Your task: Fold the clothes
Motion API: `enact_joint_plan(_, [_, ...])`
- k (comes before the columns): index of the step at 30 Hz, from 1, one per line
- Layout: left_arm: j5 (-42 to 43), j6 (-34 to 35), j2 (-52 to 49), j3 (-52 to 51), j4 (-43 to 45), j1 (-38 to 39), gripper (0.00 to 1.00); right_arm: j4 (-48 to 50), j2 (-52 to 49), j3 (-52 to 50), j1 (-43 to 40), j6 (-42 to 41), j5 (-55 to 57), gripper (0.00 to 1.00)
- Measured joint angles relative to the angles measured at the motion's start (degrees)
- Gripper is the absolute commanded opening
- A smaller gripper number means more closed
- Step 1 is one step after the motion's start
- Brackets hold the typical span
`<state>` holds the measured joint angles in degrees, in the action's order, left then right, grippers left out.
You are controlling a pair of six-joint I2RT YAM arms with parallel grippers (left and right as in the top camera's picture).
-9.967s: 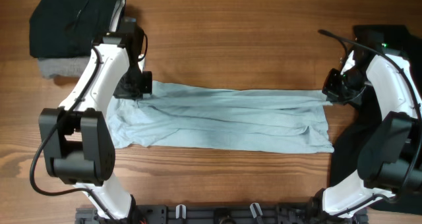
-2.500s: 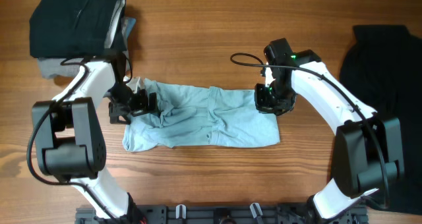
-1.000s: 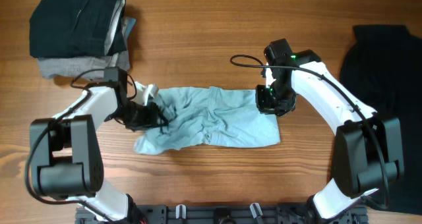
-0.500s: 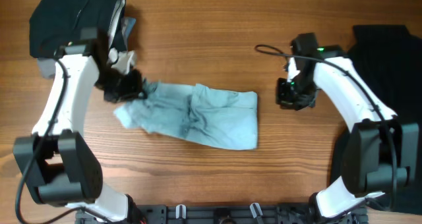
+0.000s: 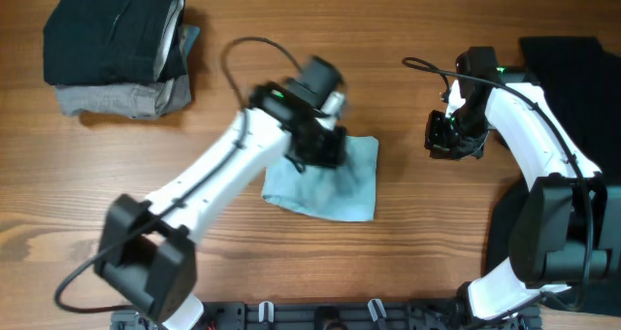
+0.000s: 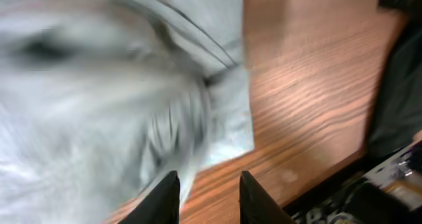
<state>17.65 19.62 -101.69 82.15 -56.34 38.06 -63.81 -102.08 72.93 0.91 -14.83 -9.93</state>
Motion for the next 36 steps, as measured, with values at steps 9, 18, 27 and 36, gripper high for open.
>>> enact_joint_plan(9, [-5.9, 4.1, -6.1, 0.0, 3.0, 6.4, 0.50, 0.0, 0.0, 0.0, 0.0, 0.9, -0.1, 0.13])
enact_joint_plan(18, [-7.6, 2.7, -1.0, 8.5, -13.0, -7.0, 0.36, 4.7, 0.0, 0.0, 5.1, 19.8, -21.0, 0.32])
enact_joint_plan(27, [-9.7, 2.1, 11.3, 9.9, -16.2, -31.3, 0.45, 18.1, 0.0, 0.2, 29.7, 14.7, -7.8, 0.70])
enact_joint_plan(36, [-9.7, 0.0, 11.3, 9.9, -17.4, -31.9, 0.51, 19.6, -3.5, 0.2, 30.9, 12.7, -3.3, 0.23])
